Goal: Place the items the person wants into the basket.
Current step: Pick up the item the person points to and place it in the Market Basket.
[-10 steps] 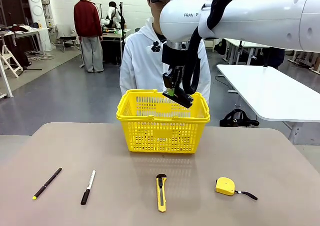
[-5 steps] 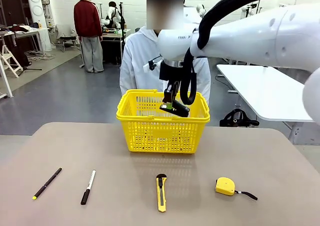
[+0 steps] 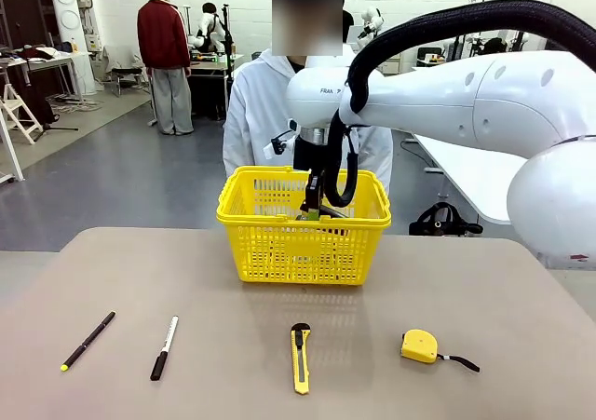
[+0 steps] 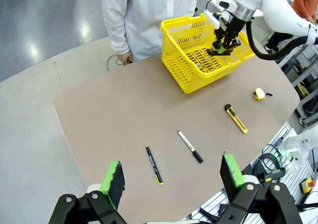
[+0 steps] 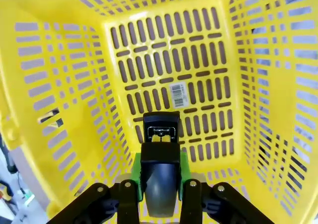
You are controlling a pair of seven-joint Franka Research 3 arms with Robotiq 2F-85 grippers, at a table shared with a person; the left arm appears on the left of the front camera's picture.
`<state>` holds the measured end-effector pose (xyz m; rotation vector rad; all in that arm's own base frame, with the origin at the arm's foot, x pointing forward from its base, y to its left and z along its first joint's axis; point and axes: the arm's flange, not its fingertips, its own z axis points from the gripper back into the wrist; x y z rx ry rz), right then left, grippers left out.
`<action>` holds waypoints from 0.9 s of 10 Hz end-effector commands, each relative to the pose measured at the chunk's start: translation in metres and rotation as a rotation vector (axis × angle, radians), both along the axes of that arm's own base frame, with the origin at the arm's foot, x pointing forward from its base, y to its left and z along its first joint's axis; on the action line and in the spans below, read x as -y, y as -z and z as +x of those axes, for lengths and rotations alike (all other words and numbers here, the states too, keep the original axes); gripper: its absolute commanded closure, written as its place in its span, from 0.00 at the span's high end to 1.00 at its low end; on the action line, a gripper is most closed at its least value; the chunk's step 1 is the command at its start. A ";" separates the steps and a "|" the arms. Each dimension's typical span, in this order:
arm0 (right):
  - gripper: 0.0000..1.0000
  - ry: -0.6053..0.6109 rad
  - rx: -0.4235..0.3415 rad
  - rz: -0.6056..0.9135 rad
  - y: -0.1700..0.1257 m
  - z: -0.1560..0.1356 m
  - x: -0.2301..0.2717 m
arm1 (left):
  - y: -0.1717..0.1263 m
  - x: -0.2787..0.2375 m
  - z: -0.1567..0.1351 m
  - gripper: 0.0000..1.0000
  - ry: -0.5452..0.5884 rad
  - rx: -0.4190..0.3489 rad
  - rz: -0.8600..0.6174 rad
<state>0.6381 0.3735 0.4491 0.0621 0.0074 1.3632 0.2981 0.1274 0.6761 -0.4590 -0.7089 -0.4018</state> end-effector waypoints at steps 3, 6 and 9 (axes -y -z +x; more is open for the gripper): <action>1.00 -0.036 -0.022 0.007 -0.017 0.016 -0.011 | 0.000 -0.001 0.000 1.00 0.012 0.010 -0.007; 1.00 -0.036 -0.019 -0.001 -0.017 0.014 -0.012 | 0.000 -0.001 0.000 1.00 0.012 0.010 -0.007; 1.00 0.022 0.022 -0.029 -0.052 -0.019 0.001 | 0.000 -0.001 0.000 1.00 0.012 0.010 -0.007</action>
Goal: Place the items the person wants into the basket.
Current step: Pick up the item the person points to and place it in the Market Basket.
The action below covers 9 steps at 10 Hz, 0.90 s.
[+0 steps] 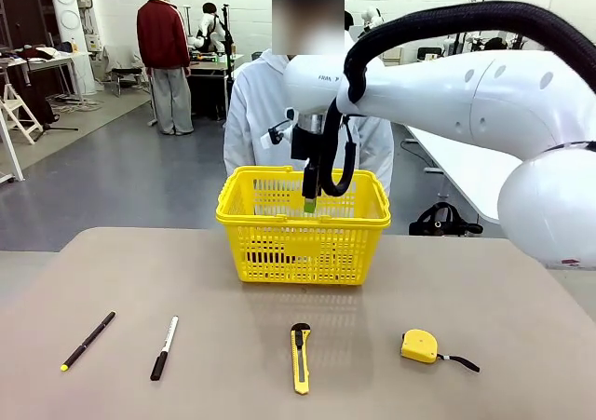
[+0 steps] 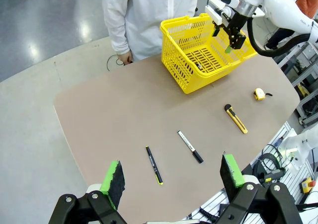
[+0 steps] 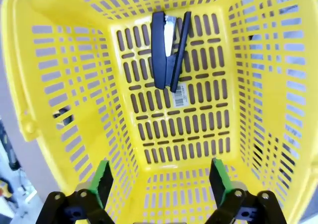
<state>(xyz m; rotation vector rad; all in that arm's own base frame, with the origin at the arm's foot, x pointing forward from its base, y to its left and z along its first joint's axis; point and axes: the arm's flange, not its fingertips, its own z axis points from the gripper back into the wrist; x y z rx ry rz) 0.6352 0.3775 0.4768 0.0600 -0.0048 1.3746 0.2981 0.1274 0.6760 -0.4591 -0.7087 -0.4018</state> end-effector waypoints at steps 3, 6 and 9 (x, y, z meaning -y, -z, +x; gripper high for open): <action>1.00 0.347 0.163 -0.078 -0.115 -0.130 0.094 | 0.000 -0.001 0.000 1.00 0.012 0.010 -0.007; 1.00 0.687 0.183 -0.068 -0.126 -0.232 0.192 | 0.000 -0.001 0.000 1.00 0.012 0.010 -0.007; 1.00 0.791 0.259 0.113 -0.131 -0.276 0.257 | 0.000 -0.001 0.000 1.00 0.012 0.010 -0.007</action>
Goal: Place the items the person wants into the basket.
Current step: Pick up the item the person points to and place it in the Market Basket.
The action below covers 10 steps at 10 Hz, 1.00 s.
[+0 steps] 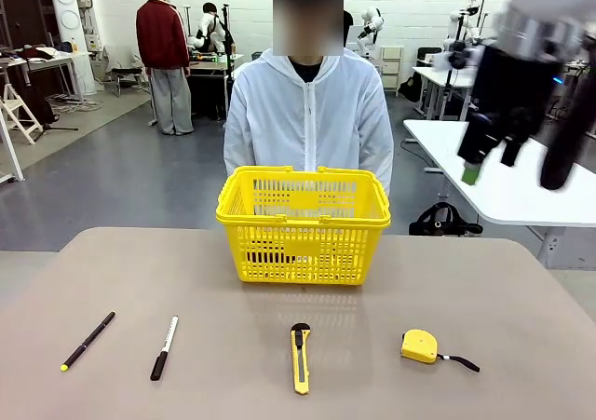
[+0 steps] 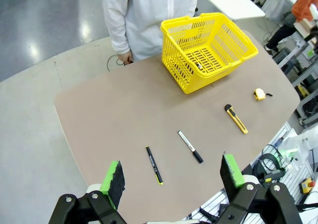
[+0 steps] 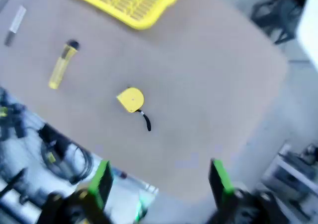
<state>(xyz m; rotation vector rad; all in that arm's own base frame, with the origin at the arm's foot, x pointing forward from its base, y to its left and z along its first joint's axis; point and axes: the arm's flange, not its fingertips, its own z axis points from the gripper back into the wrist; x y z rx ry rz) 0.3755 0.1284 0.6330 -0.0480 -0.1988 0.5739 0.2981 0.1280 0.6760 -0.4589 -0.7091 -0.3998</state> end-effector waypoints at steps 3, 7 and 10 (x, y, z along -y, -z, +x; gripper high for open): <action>1.00 -0.026 0.129 0.115 0.030 -0.011 0.041 | 0.000 -0.001 0.000 1.00 0.014 0.010 -0.006; 1.00 0.021 0.117 0.066 0.021 -0.020 0.043 | 0.000 -0.001 0.000 1.00 0.014 0.010 -0.006; 1.00 0.009 0.126 0.071 0.023 -0.018 0.045 | 0.000 -0.001 0.000 1.00 0.014 0.010 -0.006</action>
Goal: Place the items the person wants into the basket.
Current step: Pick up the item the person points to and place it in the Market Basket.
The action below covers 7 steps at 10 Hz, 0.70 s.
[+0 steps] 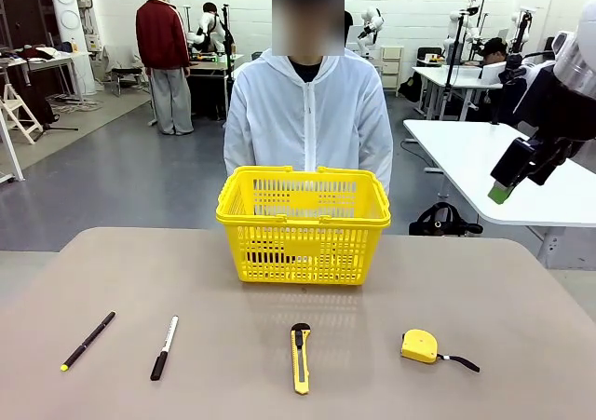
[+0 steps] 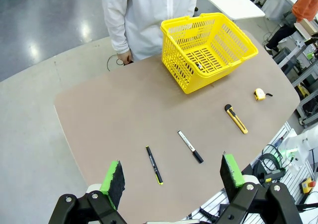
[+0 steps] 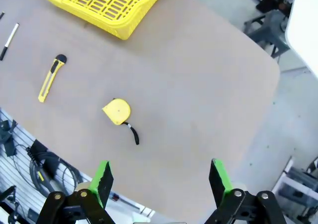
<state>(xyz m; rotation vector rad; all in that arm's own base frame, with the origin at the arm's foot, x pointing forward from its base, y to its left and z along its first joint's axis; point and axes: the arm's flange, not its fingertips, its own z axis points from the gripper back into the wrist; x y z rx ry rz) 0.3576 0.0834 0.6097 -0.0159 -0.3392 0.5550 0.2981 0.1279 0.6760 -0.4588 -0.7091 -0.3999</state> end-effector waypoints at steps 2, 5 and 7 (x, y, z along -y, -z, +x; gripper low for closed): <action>1.00 -0.087 0.095 0.202 -0.052 -0.039 0.053 | 0.000 -0.001 0.000 1.00 0.014 0.010 -0.006; 1.00 -0.160 0.092 0.426 -0.081 -0.066 0.122 | 0.000 -0.001 0.000 1.00 0.014 0.010 -0.006; 1.00 -0.178 0.136 0.476 -0.084 -0.084 0.155 | 0.000 -0.001 0.000 1.00 0.014 0.010 -0.006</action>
